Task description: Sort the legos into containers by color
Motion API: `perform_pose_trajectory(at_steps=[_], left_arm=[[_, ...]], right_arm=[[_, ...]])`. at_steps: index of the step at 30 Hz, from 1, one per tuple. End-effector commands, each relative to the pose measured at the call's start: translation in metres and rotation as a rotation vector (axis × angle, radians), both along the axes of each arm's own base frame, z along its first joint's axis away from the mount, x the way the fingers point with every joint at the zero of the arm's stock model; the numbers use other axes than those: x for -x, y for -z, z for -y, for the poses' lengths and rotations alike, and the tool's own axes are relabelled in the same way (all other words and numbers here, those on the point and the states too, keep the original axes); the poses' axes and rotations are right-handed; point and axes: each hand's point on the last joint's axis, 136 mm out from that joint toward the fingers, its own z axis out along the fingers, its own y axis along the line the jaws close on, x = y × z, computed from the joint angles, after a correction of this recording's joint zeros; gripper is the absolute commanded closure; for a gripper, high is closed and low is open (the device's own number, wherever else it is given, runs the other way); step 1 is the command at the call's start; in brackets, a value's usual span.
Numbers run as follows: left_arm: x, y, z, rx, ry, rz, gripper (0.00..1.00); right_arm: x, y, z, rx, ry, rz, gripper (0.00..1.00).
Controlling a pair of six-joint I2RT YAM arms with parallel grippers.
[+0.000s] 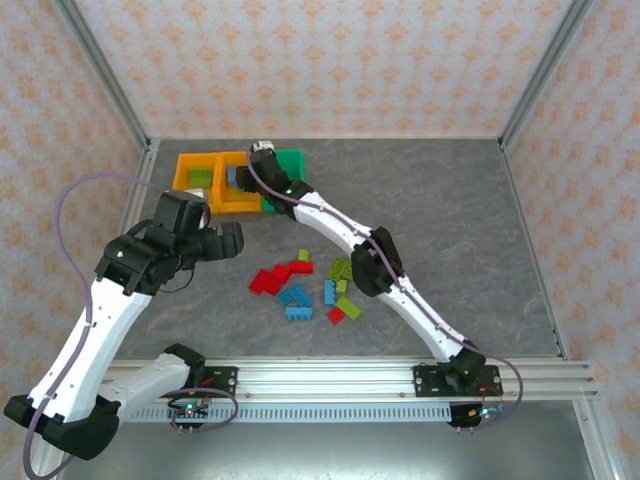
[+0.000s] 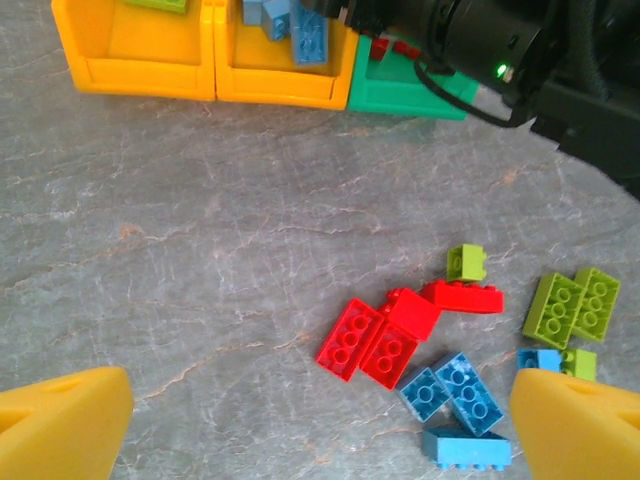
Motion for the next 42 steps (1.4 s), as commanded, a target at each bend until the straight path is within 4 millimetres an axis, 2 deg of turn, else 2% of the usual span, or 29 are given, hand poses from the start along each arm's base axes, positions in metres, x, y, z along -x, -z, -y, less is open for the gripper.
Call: perform_pose_trajectory(at_steps=[1,5,9,11,13,16,20,23,25,29,34,38,42], left_arm=[[0.007,0.014,-0.011,-0.073,-0.004,-0.04,0.02],[0.008,0.031,-0.001,-0.051,0.036,-0.097,0.03],[0.012,0.065,0.02,-0.003,0.133,-0.221,0.07],[0.014,0.087,0.027,0.002,0.164,-0.301,0.09],[0.013,0.11,0.029,-0.005,0.147,-0.378,0.11],[0.008,0.139,0.042,0.018,0.184,-0.466,0.16],[-0.003,0.172,0.041,-0.035,0.165,-0.547,0.22],[-0.014,0.189,0.048,-0.018,0.161,-0.565,0.24],[-0.019,0.199,0.051,-0.016,0.156,-0.585,0.27],[-0.012,0.227,0.046,-0.06,0.136,-0.707,0.42],[-0.002,0.244,0.048,-0.043,0.123,-0.766,0.47],[0.0,0.249,0.046,-0.054,0.126,-0.772,0.47],[-0.008,0.253,0.042,-0.083,0.112,-0.76,0.45]], right_arm=[[0.008,-0.084,0.005,-0.095,-0.025,0.072,0.42],[0.034,-0.125,0.021,-0.121,-0.043,-0.006,0.38],[0.081,-0.139,0.05,-0.1,-0.079,-0.168,0.35],[0.105,-0.137,0.072,-0.08,-0.065,-0.235,0.34],[0.128,-0.122,0.1,-0.055,-0.021,-0.299,0.34],[0.168,-0.117,0.143,-0.068,0.027,-0.333,0.33],[0.215,-0.095,0.201,-0.035,0.13,-0.359,0.32],[0.238,-0.079,0.23,-0.027,0.192,-0.399,0.31],[0.246,-0.076,0.242,-0.034,0.224,-0.404,0.31],[0.25,-0.077,0.253,-0.043,0.269,-0.394,0.31],[0.251,-0.076,0.248,-0.024,0.26,-0.398,0.3],[0.249,-0.075,0.24,0.0,0.24,-0.406,0.3],[0.244,-0.078,0.231,0.018,0.218,-0.401,0.3]])
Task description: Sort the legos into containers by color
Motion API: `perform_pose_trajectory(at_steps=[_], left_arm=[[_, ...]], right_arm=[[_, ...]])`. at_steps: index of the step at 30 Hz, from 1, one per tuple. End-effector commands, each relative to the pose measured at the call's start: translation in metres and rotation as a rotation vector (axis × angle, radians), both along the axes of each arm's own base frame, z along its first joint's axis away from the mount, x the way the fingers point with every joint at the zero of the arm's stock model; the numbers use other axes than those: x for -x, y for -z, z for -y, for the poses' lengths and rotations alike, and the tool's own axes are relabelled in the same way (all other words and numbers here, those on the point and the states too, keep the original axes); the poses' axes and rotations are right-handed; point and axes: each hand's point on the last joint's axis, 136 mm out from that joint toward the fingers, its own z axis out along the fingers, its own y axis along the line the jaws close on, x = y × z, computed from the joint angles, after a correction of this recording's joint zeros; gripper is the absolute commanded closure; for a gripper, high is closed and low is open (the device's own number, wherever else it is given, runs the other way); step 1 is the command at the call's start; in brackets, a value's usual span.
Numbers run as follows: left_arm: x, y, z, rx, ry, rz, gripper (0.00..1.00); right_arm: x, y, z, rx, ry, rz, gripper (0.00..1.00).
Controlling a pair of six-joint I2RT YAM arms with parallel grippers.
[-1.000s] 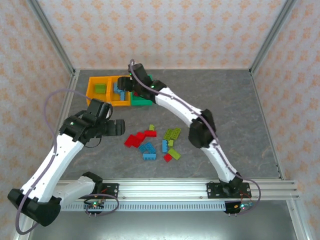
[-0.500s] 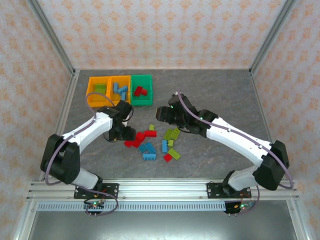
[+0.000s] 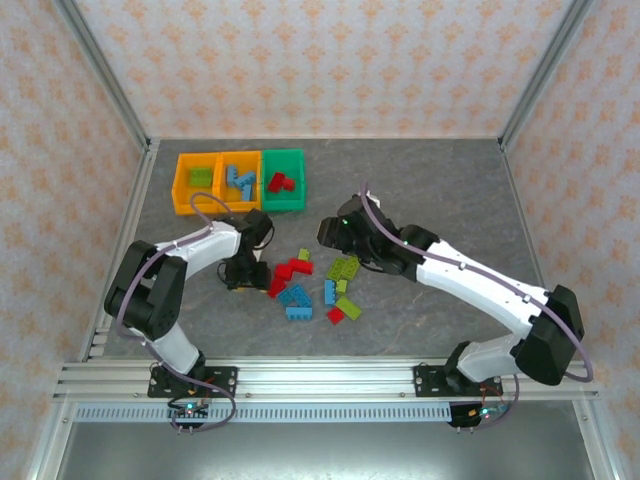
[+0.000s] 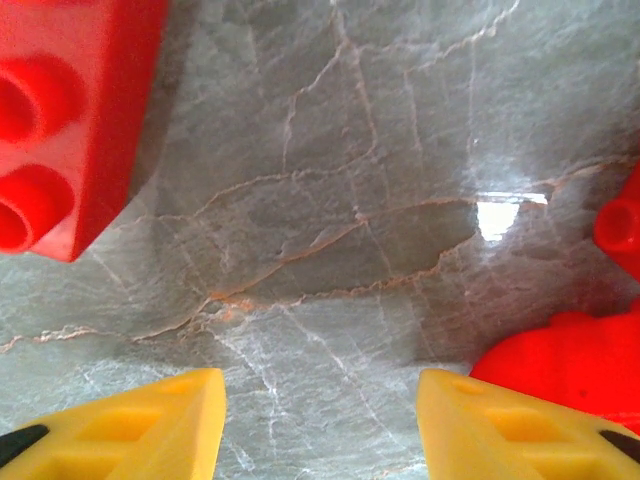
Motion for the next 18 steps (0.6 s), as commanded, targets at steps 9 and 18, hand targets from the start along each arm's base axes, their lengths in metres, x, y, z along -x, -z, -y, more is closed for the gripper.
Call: perform_pose_trajectory(at_steps=[9,18], left_arm=[[-0.044,-0.045,-0.033,-0.09,-0.119,0.237,0.17],[-0.072,-0.04,-0.047,-0.067,-0.13,0.2,0.2]], right_arm=[[-0.011,-0.013,-0.017,0.022,-0.028,0.019,0.29],[-0.014,-0.011,-0.028,0.014,-0.038,-0.001,0.29]])
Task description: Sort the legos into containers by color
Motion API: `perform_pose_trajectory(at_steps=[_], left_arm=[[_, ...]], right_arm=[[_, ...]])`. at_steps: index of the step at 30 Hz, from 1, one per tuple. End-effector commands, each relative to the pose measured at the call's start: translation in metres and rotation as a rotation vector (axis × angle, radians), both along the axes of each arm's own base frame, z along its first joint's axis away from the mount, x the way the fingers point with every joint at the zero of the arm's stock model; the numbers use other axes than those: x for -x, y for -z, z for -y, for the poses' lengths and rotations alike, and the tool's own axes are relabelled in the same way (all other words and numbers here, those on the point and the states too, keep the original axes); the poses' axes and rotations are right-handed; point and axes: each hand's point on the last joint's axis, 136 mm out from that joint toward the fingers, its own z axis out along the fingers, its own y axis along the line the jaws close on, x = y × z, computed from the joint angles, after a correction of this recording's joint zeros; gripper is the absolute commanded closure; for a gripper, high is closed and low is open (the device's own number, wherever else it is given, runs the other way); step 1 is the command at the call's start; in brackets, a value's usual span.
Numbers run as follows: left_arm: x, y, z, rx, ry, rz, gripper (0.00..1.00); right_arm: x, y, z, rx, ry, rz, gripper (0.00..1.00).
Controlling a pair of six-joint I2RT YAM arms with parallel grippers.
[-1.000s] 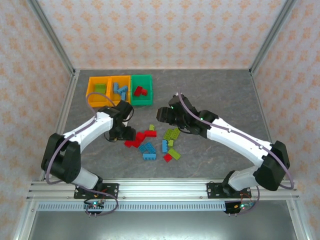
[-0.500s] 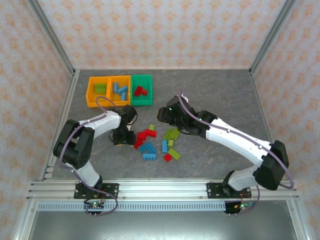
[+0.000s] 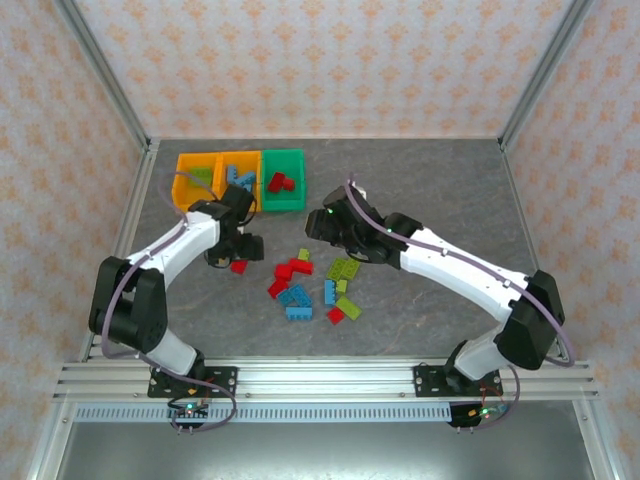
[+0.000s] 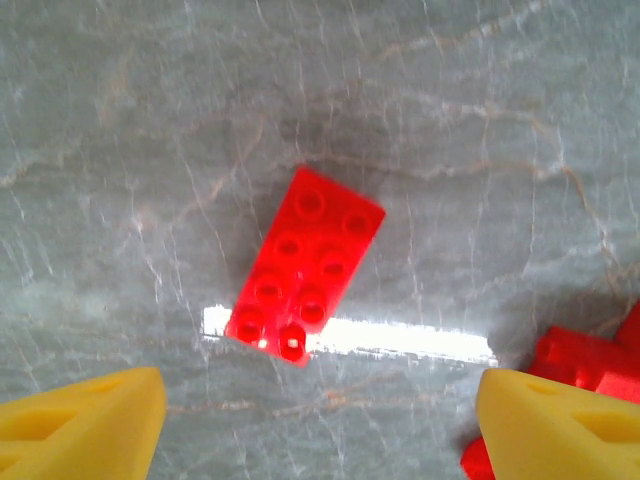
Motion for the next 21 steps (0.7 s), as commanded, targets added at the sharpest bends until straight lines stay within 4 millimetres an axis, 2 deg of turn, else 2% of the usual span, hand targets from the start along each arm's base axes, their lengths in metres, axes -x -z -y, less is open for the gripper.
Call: perform_pose_trajectory(at_steps=[1,5,7,11,14,18,21], left_arm=[[-0.005,0.019,-0.006,-0.006,0.017,-0.071,0.22],[-0.012,0.029,-0.003,0.003,0.054,-0.1,0.3],[-0.014,0.034,-0.004,0.0,0.058,-0.11,0.37],[-0.016,0.042,-0.004,0.0,0.058,-0.129,0.51],[-0.018,0.045,-0.005,0.0,0.053,-0.131,0.58],[-0.019,0.048,-0.005,0.0,0.047,-0.137,0.61],[-0.019,0.053,-0.007,-0.017,0.045,-0.151,0.58]], right_arm=[[-0.001,-0.009,-0.007,0.001,-0.013,0.006,0.29],[0.001,-0.008,-0.008,0.004,-0.021,0.0,0.29],[0.005,-0.005,-0.012,-0.008,-0.046,-0.022,0.31],[0.026,0.007,-0.031,-0.055,-0.141,-0.128,0.33],[0.04,0.014,-0.042,-0.053,-0.186,-0.169,0.32],[0.04,0.016,-0.051,-0.061,-0.189,-0.184,0.32],[0.034,0.009,-0.055,-0.068,-0.182,-0.168,0.32]])
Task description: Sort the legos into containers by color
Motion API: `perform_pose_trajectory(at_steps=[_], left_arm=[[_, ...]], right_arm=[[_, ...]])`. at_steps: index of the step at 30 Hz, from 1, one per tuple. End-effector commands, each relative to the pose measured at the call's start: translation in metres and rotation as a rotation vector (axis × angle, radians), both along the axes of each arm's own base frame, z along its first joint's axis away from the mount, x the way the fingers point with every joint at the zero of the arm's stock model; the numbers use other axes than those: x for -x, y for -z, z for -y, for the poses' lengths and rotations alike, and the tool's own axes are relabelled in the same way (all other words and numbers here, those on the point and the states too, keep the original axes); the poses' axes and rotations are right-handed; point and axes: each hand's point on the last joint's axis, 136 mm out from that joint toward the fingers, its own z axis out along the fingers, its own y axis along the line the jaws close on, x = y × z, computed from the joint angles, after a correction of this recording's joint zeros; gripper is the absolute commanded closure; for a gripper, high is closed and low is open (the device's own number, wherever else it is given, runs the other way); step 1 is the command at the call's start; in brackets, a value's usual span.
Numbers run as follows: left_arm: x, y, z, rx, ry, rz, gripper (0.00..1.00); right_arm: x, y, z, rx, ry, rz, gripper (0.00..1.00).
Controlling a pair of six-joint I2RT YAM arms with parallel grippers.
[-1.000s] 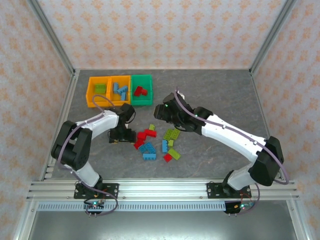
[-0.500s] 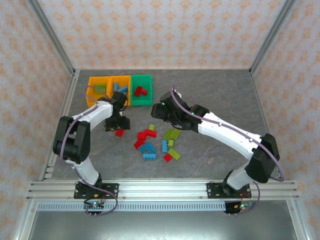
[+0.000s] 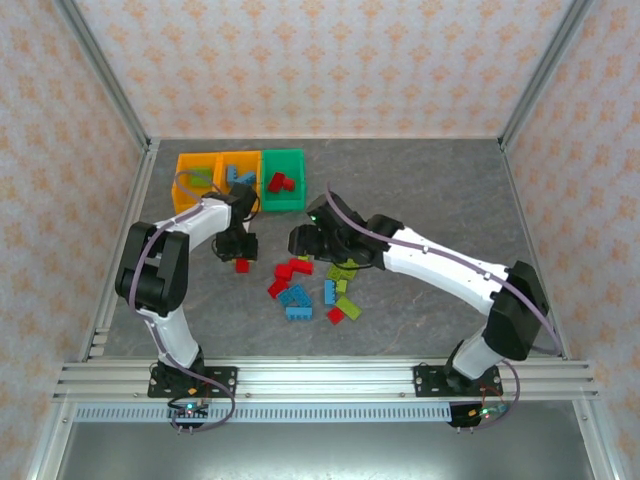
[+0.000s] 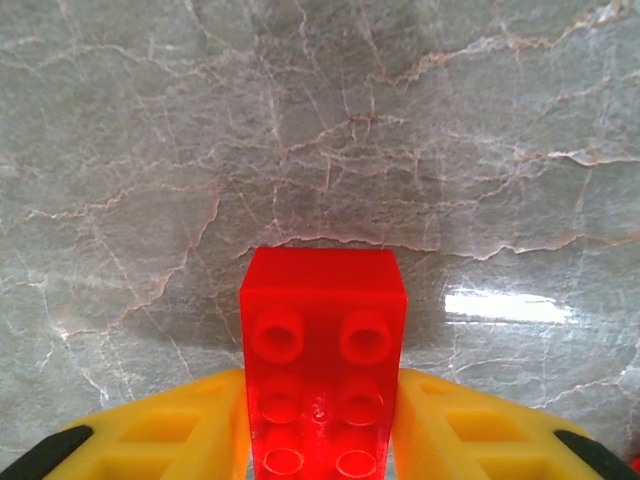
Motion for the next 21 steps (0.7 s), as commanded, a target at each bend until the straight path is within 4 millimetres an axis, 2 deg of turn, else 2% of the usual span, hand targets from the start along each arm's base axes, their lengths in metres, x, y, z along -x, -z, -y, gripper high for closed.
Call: perform_pose_trajectory(at_steps=[1,5,9,12,13,17,21], left_arm=[[-0.005,0.006,-0.007,-0.026,-0.008,-0.01,0.56],[-0.007,0.012,-0.006,-0.026,-0.005,-0.022,0.55],[-0.013,0.002,-0.001,0.004,-0.014,-0.001,0.67],[-0.024,-0.034,0.012,0.078,-0.043,0.071,0.72],[-0.031,-0.053,0.018,0.111,-0.06,0.118,0.72],[-0.07,-0.121,0.036,0.167,-0.108,0.319,0.72],[-0.118,-0.151,0.038,0.157,-0.172,0.438,0.72]], right_arm=[[-0.005,-0.021,-0.007,-0.037,0.01,0.014,0.32],[-0.007,-0.023,-0.007,-0.036,0.014,0.021,0.32],[-0.007,-0.024,-0.003,-0.035,0.032,0.021,0.32],[-0.007,-0.028,0.003,-0.037,0.052,0.038,0.32],[-0.008,-0.029,0.006,-0.036,0.065,0.048,0.32],[-0.014,-0.032,0.019,-0.029,0.124,0.091,0.31],[-0.016,-0.036,0.026,-0.02,0.152,0.113,0.31]])
